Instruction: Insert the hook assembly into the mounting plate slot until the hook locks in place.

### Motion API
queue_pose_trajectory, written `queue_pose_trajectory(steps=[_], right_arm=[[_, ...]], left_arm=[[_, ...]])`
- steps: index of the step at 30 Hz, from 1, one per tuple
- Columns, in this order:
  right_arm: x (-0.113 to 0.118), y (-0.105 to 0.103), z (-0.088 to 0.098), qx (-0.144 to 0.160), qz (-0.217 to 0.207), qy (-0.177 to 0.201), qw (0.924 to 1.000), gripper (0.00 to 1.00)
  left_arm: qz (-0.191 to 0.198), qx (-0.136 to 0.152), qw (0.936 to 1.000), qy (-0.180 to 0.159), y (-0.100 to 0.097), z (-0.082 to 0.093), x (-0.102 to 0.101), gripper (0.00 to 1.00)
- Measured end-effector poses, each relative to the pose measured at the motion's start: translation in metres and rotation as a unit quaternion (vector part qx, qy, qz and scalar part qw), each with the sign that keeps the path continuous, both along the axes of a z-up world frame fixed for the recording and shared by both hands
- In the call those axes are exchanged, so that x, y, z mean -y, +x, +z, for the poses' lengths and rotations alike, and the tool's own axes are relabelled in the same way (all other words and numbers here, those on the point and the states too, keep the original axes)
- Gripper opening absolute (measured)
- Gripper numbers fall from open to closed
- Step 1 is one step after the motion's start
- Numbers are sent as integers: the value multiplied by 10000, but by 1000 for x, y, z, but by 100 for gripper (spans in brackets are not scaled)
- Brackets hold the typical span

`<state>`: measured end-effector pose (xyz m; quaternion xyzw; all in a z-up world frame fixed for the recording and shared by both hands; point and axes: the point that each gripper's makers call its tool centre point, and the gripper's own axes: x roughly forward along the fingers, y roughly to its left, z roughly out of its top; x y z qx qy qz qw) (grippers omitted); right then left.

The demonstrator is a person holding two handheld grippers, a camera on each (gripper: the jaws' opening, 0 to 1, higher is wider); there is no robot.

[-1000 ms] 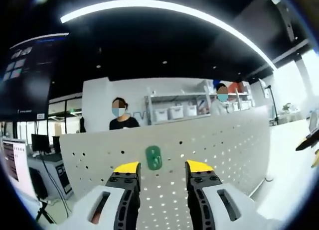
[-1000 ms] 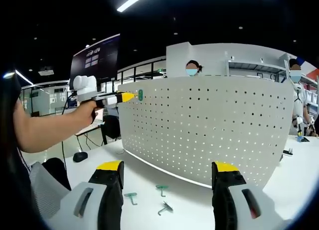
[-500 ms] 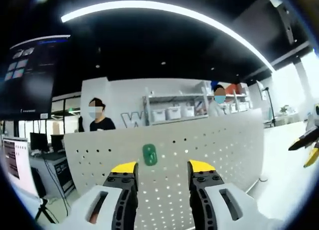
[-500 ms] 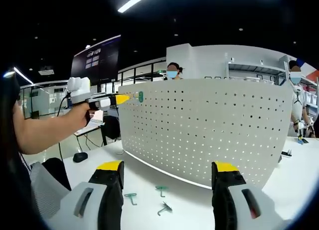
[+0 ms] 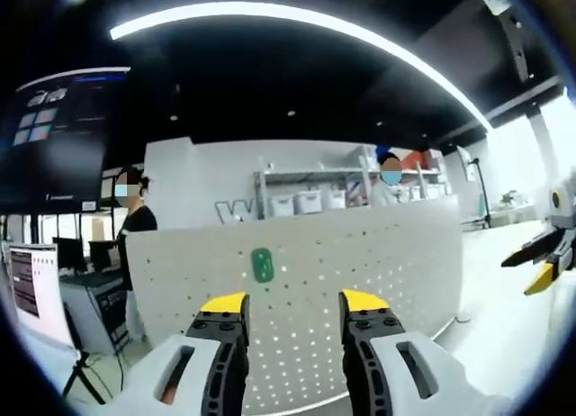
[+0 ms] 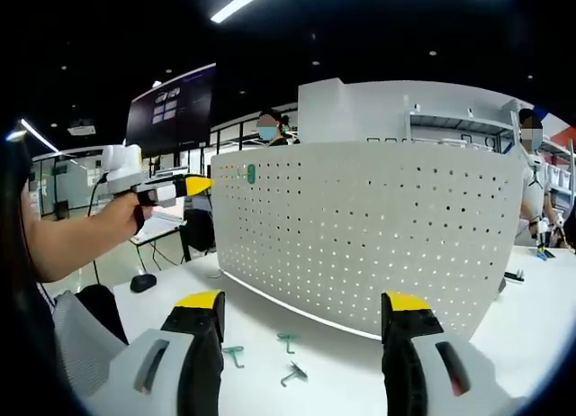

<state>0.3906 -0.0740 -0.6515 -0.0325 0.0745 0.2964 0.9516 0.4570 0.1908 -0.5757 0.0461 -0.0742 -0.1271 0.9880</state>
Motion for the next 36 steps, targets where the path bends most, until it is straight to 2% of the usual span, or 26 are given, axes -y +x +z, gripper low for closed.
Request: queue_pose_trajectory(steps=[8,22,33,36], right_arm=[[1,3,-12,-107,35,-75,9999,67],[0,18,-44,-407,153,-234,9988,62],[-2,33,-102,-960,292,-560,9934,57],[-1,36,-111,-1019,320,-604,9924,57]], left_arm=[[-85,-90,9999,-3,-21,-12,3,41],[-149,-342,9993,-15,-45,-35,6,40],[-199,-459,9987,-2,-57,-45,7,40],[-199,-496,9986,9,-60,-49,7,40]])
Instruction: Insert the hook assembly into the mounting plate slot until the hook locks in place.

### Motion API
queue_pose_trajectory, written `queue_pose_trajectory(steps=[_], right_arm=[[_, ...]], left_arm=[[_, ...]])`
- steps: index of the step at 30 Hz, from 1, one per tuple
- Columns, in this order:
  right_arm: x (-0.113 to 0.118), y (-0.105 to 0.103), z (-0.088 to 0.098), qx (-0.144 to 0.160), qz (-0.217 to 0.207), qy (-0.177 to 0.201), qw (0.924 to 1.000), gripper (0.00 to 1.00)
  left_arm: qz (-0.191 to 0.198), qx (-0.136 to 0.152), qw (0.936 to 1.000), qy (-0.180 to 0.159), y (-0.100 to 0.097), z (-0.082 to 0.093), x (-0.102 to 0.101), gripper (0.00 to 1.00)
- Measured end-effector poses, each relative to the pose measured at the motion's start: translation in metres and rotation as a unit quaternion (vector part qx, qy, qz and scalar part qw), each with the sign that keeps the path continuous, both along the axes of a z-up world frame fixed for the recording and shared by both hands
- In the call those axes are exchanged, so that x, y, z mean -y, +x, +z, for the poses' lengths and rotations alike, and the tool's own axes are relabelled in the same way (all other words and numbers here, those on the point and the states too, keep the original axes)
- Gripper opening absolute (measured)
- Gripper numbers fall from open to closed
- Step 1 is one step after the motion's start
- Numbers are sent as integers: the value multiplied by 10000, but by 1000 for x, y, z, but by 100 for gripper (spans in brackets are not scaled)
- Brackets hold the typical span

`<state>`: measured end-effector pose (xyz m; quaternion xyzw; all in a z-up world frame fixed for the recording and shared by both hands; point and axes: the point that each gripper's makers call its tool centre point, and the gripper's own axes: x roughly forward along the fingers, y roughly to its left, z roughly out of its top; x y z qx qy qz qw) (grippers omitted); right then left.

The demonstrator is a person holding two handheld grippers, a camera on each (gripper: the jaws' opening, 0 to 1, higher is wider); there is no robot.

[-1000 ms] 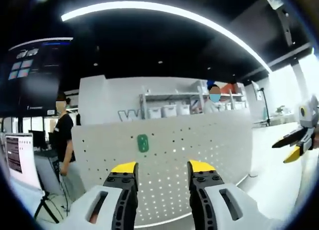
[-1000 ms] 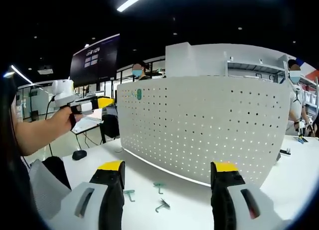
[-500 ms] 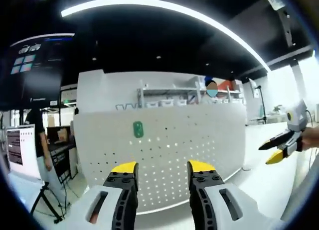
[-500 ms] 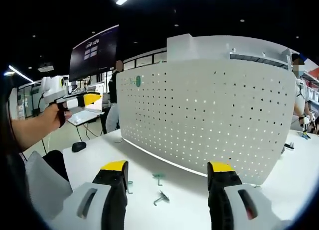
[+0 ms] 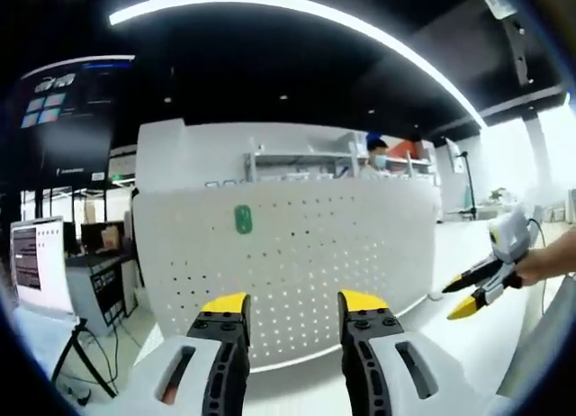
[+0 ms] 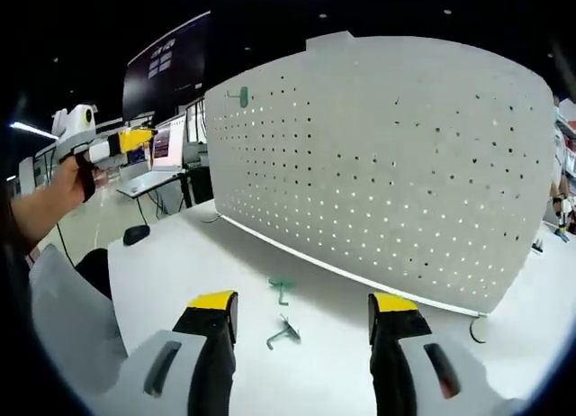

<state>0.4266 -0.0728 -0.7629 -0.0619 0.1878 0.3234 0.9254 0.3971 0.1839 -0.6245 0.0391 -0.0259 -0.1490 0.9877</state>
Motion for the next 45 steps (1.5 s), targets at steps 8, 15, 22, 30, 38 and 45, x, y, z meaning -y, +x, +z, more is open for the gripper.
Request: queue_pose_trajectory(steps=[8,15,22,30,38,45], right_arm=[[-2,7,-21,-152,167,-193,9996,54],[-7,9,-38,-247,361,-340,9985,50],[-9,11,-55,-353,487,-470,9971,44],[-12,12,-66,-505,598,-510,9956,38],[-16,12,-73,-572,724,-572,9941,31],[-20,12,-82,-663,845,-647,9921,26]], left_arm=[[-81,-177,9998,23,-6,-14,6,40],[-139,-239,9996,11,-9,-18,9,41],[-111,-243,9996,-9,-11,-19,8,42],[-52,-267,9996,-13,-12,-21,5,46],[44,-253,9997,-62,-11,-20,3,55],[141,-252,9995,-118,-10,-21,-1,65]])
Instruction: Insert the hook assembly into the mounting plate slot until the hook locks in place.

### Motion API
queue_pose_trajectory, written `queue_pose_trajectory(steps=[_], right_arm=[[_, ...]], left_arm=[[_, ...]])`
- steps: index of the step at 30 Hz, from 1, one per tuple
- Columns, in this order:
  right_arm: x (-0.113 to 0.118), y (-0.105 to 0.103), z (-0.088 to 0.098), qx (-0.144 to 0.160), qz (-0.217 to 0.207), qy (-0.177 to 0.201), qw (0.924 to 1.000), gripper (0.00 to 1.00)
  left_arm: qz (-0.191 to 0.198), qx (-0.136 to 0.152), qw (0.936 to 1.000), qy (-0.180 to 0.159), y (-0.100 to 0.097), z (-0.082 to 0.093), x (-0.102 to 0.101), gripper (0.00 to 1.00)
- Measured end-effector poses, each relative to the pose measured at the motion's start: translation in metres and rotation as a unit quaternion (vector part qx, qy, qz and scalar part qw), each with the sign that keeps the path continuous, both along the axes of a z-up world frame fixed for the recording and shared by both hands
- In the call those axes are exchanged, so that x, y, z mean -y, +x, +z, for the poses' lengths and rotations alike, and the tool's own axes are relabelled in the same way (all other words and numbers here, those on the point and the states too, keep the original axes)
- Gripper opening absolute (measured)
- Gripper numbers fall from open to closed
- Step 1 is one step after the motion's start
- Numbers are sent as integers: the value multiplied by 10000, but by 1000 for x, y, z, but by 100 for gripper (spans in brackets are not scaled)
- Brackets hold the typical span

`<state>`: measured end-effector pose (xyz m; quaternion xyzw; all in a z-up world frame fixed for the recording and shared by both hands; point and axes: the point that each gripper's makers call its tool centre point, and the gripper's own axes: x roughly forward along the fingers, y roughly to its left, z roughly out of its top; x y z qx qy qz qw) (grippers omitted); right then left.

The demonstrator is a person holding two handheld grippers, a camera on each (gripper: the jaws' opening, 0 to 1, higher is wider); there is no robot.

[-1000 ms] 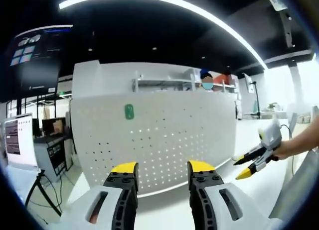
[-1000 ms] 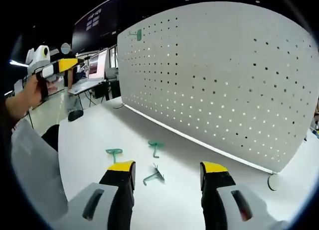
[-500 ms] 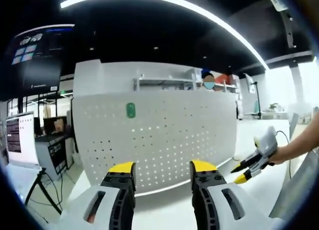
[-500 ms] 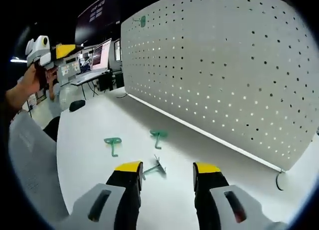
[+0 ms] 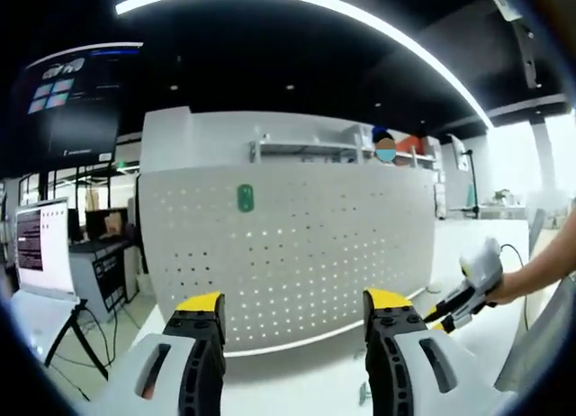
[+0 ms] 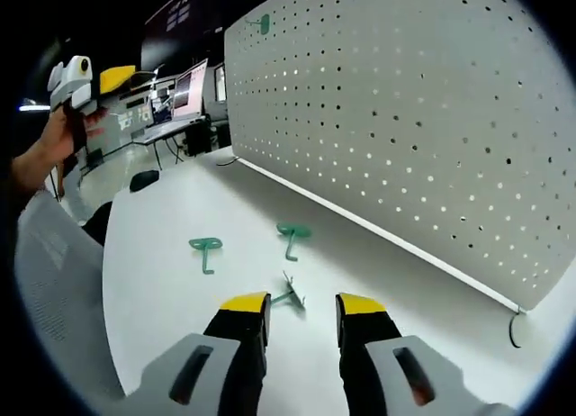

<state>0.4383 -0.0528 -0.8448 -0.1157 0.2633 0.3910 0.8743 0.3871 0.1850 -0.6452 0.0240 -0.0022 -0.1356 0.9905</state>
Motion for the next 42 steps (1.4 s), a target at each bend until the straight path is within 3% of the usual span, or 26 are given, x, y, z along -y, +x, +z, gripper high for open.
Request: queue_pose_trajectory(steps=[19,42], right_arm=[[-6,2,-19,-119,232,-186,9995,12],[-9,9,-38,-217,356,-372,9984,5]], left_arm=[[80,4,10000,-10,3,1,-4,73],[28,-126,9999,28,10,-4,-5,70]])
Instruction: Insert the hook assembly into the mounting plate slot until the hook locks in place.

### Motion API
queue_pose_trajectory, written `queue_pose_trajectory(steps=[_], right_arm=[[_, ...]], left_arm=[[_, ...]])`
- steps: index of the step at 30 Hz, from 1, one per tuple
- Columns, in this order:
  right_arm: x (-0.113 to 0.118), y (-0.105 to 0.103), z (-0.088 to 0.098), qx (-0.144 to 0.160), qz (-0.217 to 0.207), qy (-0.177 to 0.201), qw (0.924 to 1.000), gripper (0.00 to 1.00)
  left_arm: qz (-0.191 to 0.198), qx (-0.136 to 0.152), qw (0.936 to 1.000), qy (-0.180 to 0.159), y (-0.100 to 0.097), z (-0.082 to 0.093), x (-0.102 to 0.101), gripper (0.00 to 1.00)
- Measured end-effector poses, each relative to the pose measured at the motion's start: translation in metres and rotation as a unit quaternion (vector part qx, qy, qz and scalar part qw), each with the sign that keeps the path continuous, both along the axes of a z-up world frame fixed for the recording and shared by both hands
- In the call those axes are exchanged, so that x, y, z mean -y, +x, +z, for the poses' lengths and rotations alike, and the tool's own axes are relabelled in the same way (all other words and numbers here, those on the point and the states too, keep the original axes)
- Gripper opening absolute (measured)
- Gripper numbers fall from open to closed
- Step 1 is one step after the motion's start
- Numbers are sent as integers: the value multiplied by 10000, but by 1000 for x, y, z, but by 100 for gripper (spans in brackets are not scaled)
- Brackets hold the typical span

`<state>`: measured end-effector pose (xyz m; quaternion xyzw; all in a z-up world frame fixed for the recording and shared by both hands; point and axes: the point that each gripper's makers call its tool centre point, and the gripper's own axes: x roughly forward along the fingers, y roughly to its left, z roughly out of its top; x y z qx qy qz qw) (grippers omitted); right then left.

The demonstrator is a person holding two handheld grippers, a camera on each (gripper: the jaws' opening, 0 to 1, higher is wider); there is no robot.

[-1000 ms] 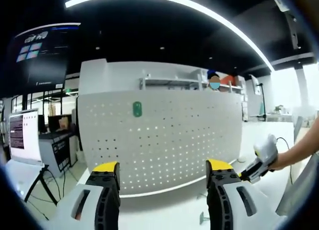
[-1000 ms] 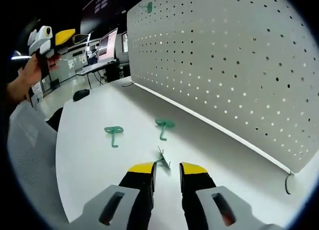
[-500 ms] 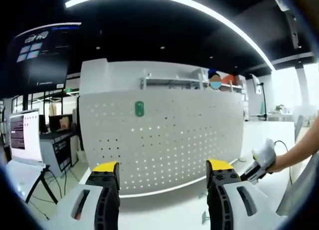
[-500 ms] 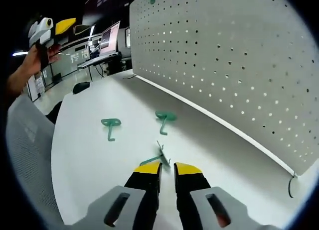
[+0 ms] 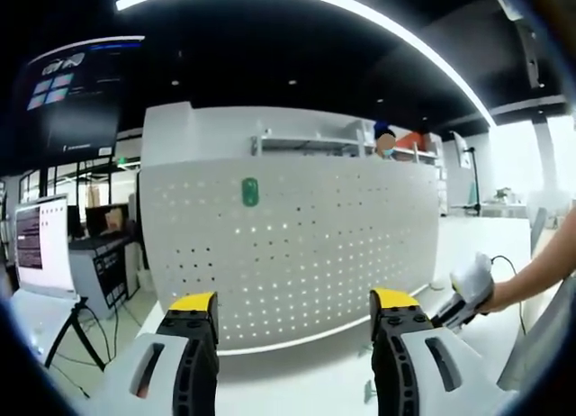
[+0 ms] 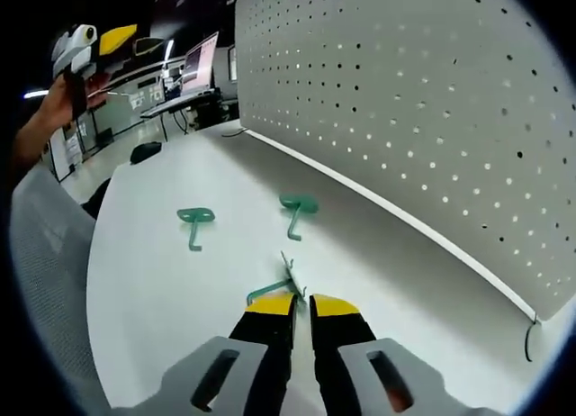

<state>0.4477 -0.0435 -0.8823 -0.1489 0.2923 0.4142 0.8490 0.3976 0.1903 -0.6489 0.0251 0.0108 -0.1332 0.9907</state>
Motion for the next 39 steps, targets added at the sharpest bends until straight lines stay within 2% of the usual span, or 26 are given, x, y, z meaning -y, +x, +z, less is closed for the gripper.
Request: queue_pose_trajectory(steps=[12,28,39], right_arm=[[-2,0,1,75,67,-13,9999,3],[-2,1,17,284,100,-41,9995,1],[2,1,6,203,51,-192,9996,1]], left_arm=[[-21,-33,10000,25,-1,-2,-1,69],[-132,-42,9999,-1,-3,-2,4,67],[-139,-52,9999,-22,-3,-3,3,66]])
